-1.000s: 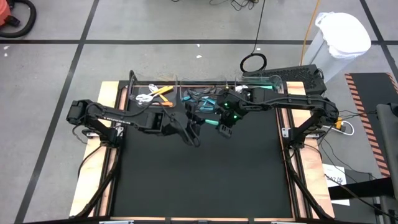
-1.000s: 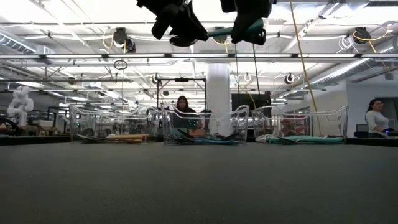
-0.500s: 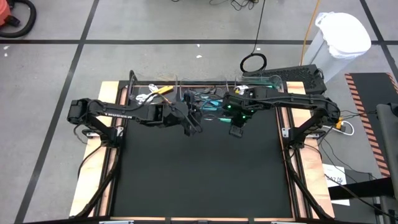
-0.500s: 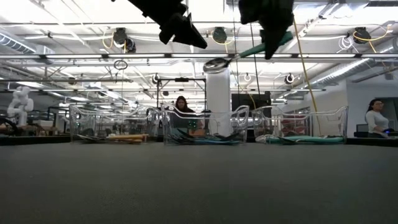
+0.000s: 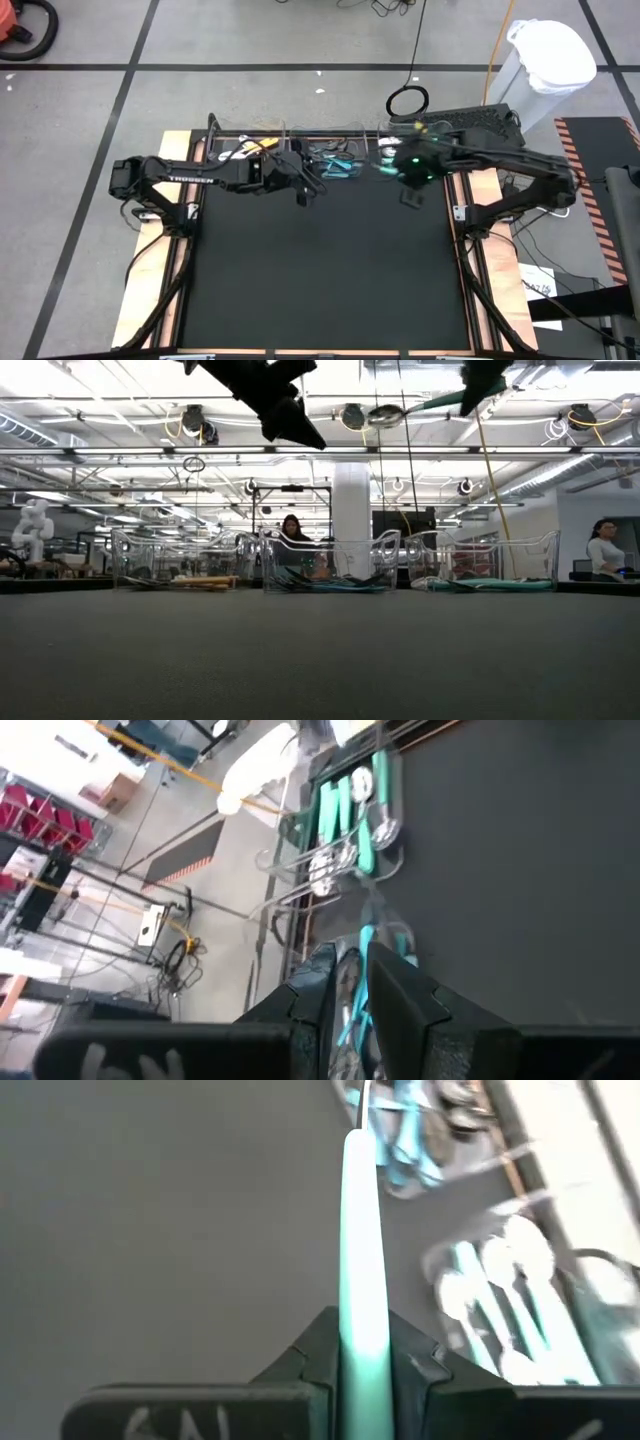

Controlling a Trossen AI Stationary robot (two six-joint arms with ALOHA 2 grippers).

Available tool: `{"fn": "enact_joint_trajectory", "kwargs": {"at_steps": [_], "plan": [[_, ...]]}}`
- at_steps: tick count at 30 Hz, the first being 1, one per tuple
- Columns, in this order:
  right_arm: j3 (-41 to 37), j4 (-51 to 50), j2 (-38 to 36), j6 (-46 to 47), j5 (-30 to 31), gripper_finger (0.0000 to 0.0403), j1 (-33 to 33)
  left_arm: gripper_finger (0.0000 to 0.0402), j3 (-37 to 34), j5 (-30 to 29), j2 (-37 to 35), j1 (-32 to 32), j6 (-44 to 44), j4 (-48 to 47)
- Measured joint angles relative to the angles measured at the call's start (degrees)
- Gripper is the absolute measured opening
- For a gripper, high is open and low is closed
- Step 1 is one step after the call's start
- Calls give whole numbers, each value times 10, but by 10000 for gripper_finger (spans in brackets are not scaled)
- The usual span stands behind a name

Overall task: Sort silverware by color (type)
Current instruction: Put the light green spoon into the right transparent bin

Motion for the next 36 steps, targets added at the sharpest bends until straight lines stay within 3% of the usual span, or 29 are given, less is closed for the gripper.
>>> {"fn": "enact_joint_trajectory", "kwargs": {"at_steps": [14, 28, 31, 36], "plan": [[0, -123, -93, -17, 221, 36, -43, 64, 0, 44, 0, 47, -1, 65], [0, -110, -34, -244, 218, 38, -190, 64, 0, 44, 0, 47, -1, 66], [-1, -77, -13, -299, 179, 42, -229, 64, 0, 37, 0, 47, -2, 66], [-1, -37, 19, -359, 96, 45, -301, 64, 0, -35, -2, 48, -39, 38]]}}
